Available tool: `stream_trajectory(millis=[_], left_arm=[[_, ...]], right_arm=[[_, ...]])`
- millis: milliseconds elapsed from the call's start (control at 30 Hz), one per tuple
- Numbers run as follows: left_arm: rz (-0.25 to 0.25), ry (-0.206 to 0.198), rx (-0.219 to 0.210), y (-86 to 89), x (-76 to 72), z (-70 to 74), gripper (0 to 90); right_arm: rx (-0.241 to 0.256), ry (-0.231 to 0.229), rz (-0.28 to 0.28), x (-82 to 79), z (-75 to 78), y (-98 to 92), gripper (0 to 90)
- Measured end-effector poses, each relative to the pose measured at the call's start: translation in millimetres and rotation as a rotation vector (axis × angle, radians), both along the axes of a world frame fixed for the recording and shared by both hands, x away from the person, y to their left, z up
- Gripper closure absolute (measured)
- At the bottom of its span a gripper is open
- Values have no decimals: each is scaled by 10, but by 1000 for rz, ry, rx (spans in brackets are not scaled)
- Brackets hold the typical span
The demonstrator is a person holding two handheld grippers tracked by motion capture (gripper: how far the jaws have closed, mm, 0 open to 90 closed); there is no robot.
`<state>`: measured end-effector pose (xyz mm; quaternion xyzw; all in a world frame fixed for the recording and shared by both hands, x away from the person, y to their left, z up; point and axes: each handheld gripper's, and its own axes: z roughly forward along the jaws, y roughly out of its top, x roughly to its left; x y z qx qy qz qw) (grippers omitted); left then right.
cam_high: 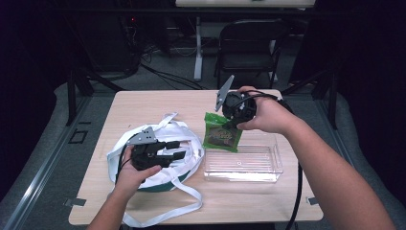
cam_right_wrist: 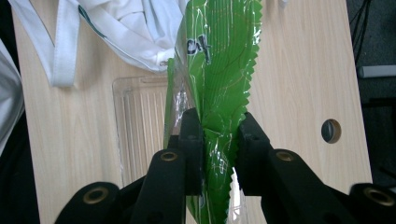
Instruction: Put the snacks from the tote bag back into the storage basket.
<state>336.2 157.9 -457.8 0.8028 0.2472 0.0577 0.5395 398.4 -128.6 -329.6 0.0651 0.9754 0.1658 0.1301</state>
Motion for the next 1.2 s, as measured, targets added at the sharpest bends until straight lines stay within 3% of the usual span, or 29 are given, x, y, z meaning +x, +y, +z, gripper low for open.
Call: stream_trajectory(millis=[633,1200], left_arm=[[11,3,-4,23,18,-17,524],[22,12,4,62,44,-35,525]], right_arm=[[-47,-39,-8,50,-67,-99,753],[-92,-47,-15,141,-305,-105,752]])
